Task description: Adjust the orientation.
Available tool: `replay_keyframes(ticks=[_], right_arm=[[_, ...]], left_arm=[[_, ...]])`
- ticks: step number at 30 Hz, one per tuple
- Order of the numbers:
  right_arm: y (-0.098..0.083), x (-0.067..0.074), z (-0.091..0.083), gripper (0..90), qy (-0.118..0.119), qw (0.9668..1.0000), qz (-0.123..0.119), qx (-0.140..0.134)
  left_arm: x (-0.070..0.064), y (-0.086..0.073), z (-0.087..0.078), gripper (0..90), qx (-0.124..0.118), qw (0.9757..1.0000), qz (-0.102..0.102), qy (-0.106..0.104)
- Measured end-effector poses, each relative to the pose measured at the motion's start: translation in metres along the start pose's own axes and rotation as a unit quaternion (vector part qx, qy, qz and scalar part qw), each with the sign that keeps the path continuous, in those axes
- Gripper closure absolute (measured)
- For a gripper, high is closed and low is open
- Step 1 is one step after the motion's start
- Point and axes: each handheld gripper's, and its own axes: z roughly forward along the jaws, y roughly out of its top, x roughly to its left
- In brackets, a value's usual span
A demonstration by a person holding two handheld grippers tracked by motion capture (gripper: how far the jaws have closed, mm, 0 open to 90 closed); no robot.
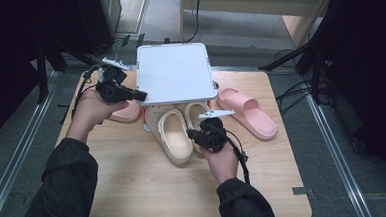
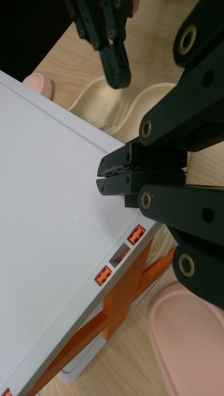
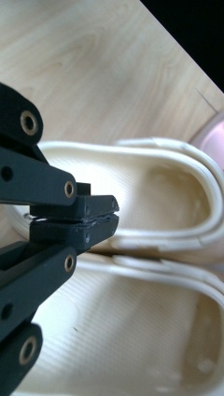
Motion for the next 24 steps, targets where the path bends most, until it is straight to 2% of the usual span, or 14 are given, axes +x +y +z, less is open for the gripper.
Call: replay_keyframes(ticks=[8, 10, 15, 24], right_arm=[[-0.023, 0.014, -0.007, 90.0, 0.018, 0.9993, -0.033, 0.007], [-0.031, 0.016, -0.006, 90.0, 0.026, 0.9991, -0.033, 0.011], [-0.046, 0.017, -0.004, 90.0, 0.028, 0.9985, -0.040, 0.026], [-0.063, 0.016, 0.001, 90.0, 0.033, 0.9974, -0.046, 0.045]], left_arm=[[0.000, 0.000, 0.000, 89.3, 0.000, 1.0000, -0.001, 0.001], [0.000, 0.000, 0.000, 89.4, 0.000, 1.0000, -0.002, 0.002], [-0.001, 0.000, 0.000, 89.4, -0.001, 1.0000, -0.001, 0.002], [-0.001, 0.000, 0.000, 89.3, -0.001, 1.0000, -0.002, 0.002]])
